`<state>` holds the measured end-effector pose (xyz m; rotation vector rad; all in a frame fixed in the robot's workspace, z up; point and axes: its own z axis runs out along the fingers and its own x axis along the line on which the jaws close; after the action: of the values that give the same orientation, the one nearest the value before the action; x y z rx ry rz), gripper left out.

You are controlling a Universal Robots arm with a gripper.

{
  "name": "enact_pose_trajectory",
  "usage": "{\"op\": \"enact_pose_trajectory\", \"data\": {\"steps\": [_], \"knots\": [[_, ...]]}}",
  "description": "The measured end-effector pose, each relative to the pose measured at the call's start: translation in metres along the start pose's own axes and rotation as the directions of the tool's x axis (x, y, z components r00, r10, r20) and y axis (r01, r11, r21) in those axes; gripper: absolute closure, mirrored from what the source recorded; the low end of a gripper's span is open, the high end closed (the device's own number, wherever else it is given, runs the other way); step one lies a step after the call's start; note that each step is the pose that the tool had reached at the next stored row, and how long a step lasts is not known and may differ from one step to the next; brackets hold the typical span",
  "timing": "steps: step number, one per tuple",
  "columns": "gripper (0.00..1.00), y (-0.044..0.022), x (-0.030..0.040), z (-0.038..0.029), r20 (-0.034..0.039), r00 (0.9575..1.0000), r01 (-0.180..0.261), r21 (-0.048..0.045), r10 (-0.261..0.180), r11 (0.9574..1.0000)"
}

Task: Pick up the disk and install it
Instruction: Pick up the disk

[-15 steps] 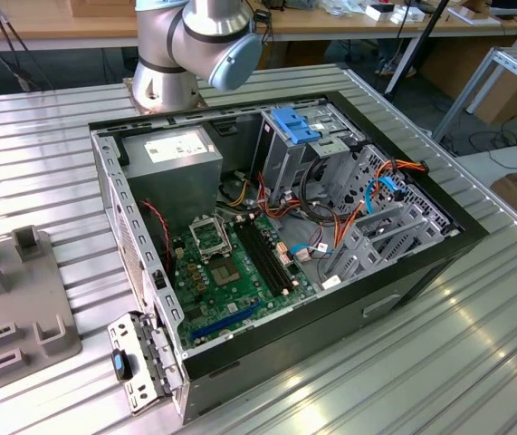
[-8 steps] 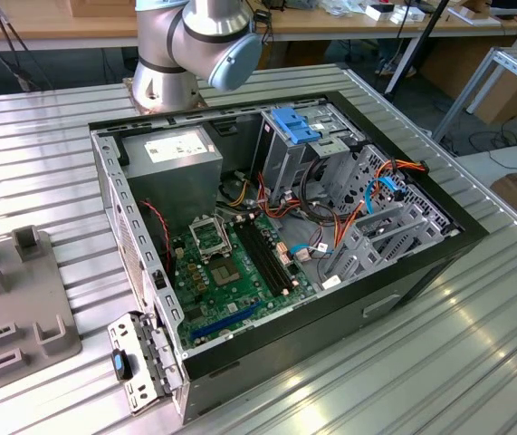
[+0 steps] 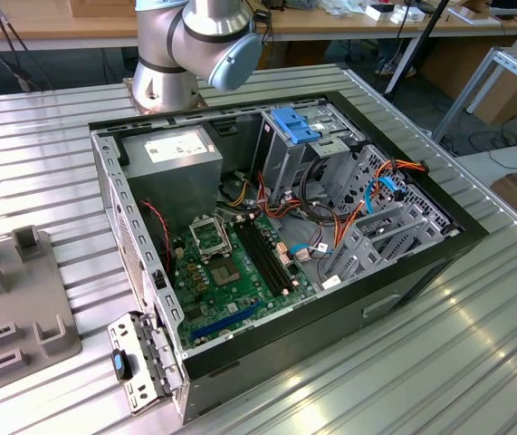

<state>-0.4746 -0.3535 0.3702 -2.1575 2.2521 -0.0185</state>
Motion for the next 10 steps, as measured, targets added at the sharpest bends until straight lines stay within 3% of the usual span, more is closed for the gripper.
{"op": "enact_pose_trajectory", "data": {"steps": [2,6,7,8,9,10], "knots": [[0.89,0.0,0.0001,0.0006,0.006,1.0,-0.001,-0.0001,0.001,1.0],[0.89,0.0,0.0,0.0006,0.0073,1.0,-0.002,-0.0008,0.002,1.0],[0.89,-0.0003,0.0001,0.0008,0.007,1.0,-0.002,-0.0075,0.002,1.0],[0.89,-0.0008,0.0001,0.001,0.0063,1.0,-0.002,-0.0208,0.002,0.9998],[0.89,-0.0008,0.0,0.0011,0.0059,1.0,-0.002,-0.0271,0.003,0.9996],[0.89,-0.0008,0.0,0.001,0.0059,1.0,-0.003,-0.0277,0.003,0.9996]]}}
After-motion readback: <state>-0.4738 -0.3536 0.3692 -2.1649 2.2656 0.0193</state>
